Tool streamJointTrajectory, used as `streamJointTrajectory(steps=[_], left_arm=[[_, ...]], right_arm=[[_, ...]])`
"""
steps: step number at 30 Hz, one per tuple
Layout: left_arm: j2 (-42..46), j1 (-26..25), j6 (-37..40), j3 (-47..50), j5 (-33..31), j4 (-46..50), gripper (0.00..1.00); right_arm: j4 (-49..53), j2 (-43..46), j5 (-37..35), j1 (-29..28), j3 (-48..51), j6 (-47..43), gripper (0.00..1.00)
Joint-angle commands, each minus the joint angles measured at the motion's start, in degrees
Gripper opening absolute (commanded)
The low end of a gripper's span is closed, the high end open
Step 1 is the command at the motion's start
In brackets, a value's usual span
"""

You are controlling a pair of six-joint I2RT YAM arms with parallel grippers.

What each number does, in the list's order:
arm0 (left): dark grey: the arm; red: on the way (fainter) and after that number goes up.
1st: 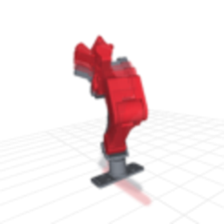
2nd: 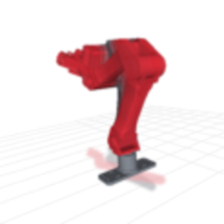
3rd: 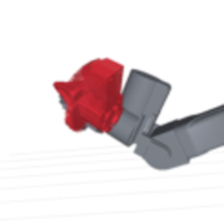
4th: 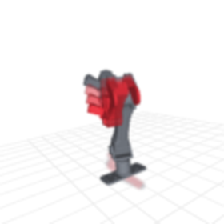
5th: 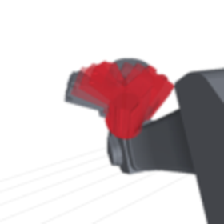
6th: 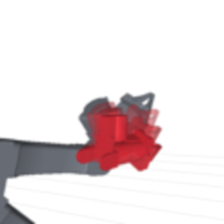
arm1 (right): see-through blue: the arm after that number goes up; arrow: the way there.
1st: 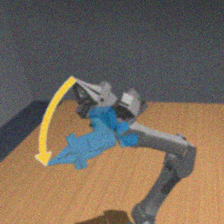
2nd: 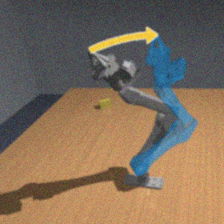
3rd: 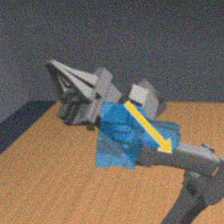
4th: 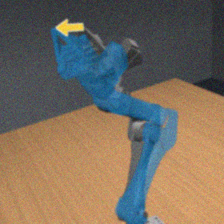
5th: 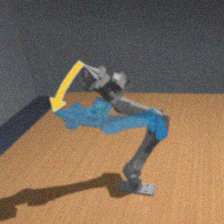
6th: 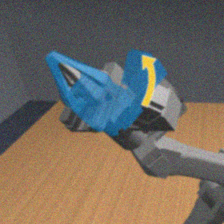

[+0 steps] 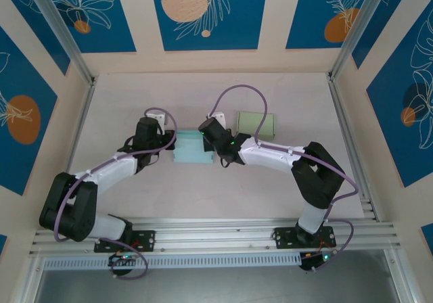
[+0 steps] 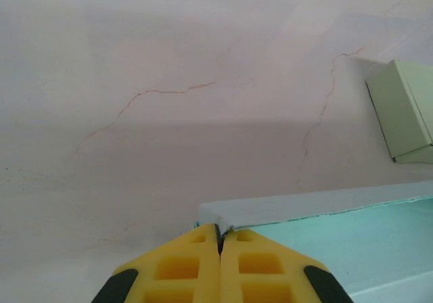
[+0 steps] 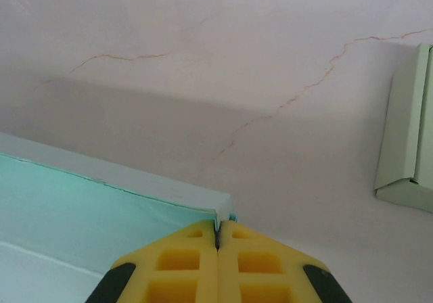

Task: Fold the paper box

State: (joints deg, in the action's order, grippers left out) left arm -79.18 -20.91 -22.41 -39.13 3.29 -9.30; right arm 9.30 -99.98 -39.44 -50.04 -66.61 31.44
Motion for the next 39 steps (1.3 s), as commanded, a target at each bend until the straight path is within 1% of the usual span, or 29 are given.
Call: streamJointTrajectory(steps=[1,8,15,19,25,29,35,39], left_arm=[[-0.6,-0.3,-1.3,1.1,-0.6,1.8,0.00],[-4.0,-0.4,-1.4,-1.5,0.3,-4.7,0.00],[-7.4,-0.9,-0.4,-2.7,0.0,-14.7,0.00],[-8.9,-1.1,1.1,-2.1,-0.3,-20.1,0.00],[-9.2,-2.0,3.4,3.3,0.3,-29.7,0.00],[-7.7,-3.2,5.4,7.7,-0.1,-34.3,0.00],[-3.9,-4.3,8.2,13.5,-1.0,-36.9,0.00],[-1.0,-4.4,8.8,16.2,-1.1,-34.9,0.10]], right_arm=[[1.7,-0.2,-0.5,-0.6,-0.3,-2.2,0.00],[-2.2,-1.2,-1.3,1.4,-1.7,-6.6,0.00],[-7.9,-1.6,-0.1,4.2,-2.1,-10.9,0.00],[-11.2,-1.7,0.2,4.6,-1.2,-12.8,0.00],[-20.8,-0.7,-0.2,3.1,5.2,-15.0,0.00],[-29.5,0.0,-3.4,1.1,10.9,-16.9,0.00],[-41.8,-0.1,-6.1,-1.1,18.0,-18.9,0.00],[-43.2,-0.9,-7.6,-1.8,19.1,-18.6,0.00]])
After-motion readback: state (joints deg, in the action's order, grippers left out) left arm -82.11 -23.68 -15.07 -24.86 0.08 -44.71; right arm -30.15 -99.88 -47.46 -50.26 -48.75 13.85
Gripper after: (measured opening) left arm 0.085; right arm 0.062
